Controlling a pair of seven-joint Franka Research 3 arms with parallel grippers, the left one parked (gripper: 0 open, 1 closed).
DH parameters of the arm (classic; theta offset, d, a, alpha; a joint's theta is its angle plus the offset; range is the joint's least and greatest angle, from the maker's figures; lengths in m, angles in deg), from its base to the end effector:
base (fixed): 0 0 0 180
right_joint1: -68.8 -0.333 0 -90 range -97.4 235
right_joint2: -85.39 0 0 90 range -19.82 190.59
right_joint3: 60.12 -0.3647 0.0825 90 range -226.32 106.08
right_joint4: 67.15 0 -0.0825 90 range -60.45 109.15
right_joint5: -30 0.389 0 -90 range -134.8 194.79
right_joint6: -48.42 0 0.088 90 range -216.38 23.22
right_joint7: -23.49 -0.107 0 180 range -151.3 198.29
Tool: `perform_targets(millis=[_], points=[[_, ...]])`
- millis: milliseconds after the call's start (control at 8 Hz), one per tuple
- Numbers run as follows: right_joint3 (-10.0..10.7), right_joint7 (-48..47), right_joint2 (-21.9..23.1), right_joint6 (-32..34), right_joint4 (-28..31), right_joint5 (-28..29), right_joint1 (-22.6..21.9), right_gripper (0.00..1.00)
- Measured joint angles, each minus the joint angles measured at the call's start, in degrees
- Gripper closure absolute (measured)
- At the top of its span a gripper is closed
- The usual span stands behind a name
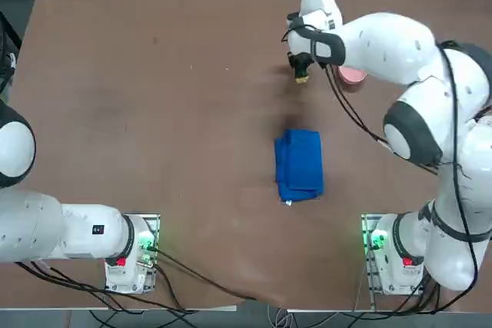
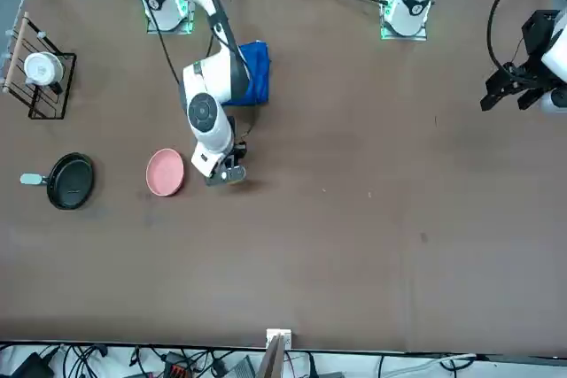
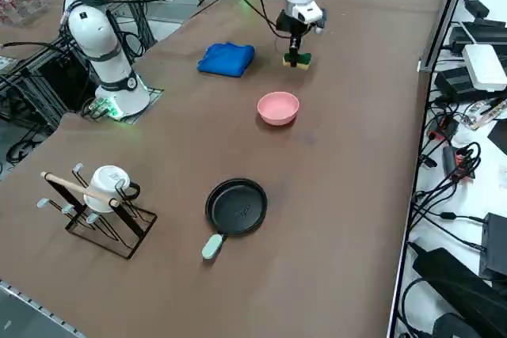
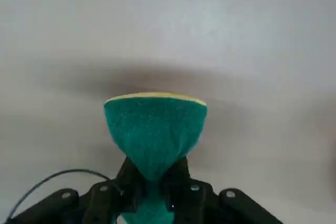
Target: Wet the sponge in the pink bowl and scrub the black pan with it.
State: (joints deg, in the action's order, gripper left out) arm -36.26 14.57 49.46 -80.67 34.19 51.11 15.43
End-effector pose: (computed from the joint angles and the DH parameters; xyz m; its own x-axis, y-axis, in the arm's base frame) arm 0.5719 0.3720 0.2611 0.9816 0.1750 -0.0764 0.1743 -0.9846 -0.0148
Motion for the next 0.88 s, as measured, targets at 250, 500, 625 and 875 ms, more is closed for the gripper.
perform_targets(millis=[250,500,625,875], points=[[-0.24,-0.58,-2.44,-0.93,-0.05,1.18,-0.57,0.67],[-0.24,-2.54,-2.91,-0.96,-0.06,1.19,-0.61,0.41],[-0.24,-2.92,-3.10,-0.96,-0.14,1.20,-0.65,0.38],[-0.24,-6.22,-3.14,-1.05,-1.63,1.23,-0.95,0.04]])
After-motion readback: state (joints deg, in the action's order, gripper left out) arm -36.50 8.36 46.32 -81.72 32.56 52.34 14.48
